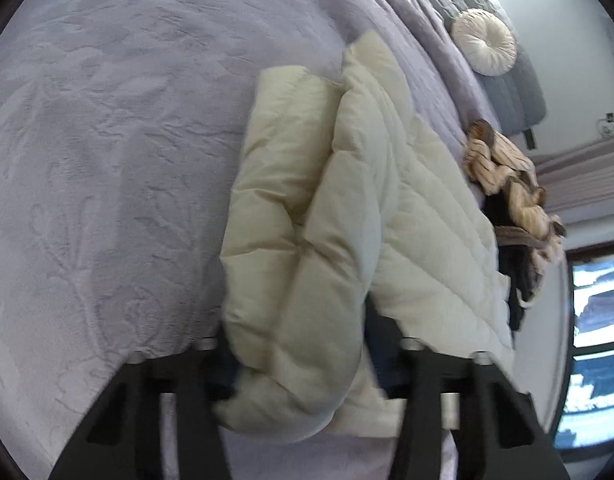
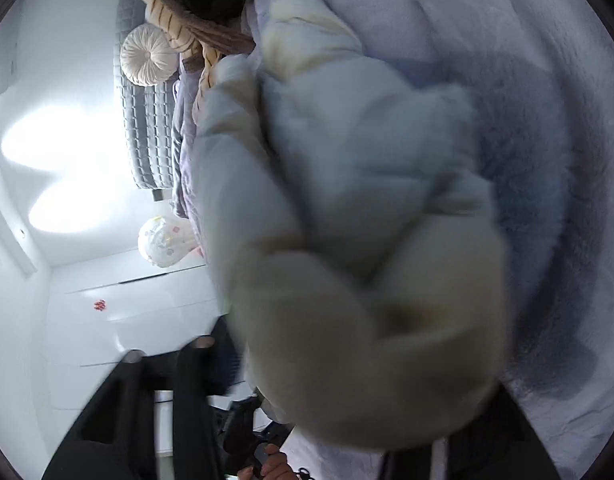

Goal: Fold large clothes

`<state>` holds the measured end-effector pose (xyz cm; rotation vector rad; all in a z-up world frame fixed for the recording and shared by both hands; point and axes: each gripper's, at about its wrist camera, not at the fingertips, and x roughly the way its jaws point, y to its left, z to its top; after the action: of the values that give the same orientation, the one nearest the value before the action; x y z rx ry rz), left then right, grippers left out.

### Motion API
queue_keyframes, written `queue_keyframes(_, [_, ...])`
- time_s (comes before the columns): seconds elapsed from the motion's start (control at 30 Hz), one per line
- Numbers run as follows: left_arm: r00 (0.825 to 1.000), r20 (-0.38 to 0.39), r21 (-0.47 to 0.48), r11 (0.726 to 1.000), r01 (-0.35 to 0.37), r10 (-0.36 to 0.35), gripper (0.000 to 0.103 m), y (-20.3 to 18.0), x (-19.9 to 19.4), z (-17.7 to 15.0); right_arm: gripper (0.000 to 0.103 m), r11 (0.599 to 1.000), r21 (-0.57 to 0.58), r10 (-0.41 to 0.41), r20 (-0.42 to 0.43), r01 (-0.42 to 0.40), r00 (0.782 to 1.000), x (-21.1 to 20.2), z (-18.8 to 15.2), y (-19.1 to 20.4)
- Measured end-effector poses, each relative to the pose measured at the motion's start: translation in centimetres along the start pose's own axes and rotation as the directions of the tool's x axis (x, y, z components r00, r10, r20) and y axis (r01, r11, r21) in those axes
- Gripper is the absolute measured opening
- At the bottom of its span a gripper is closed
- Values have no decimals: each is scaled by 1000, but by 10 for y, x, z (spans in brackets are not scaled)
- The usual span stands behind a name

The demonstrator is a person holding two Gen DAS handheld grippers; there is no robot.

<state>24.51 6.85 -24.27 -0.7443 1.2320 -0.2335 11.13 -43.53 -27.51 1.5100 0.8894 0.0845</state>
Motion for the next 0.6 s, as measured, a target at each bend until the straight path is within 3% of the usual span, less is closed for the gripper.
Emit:
queue_keyframes(0.07, [1000, 2, 30, 999, 11, -11, 35, -6, -4, 2, 33, 1000, 4, 25, 0, -25, 1000, 0, 0, -1])
queue_keyframes(0.17, [1000, 12, 80, 996, 27, -28, 33, -16, -15, 4, 28, 998, 3, 68, 0, -68, 998, -3, -3, 0])
queue_keyframes(0.4, [998, 9, 131, 990, 61, -62, 33, -20, -49, -4, 26, 993, -9, 116, -2, -116, 993, -21, -18, 8])
queue_keyframes(0.6, [999, -24, 184, 982, 50, -46, 33, -9, -82, -32, 26, 989, 1, 146, -14, -146, 989, -38, -42, 4])
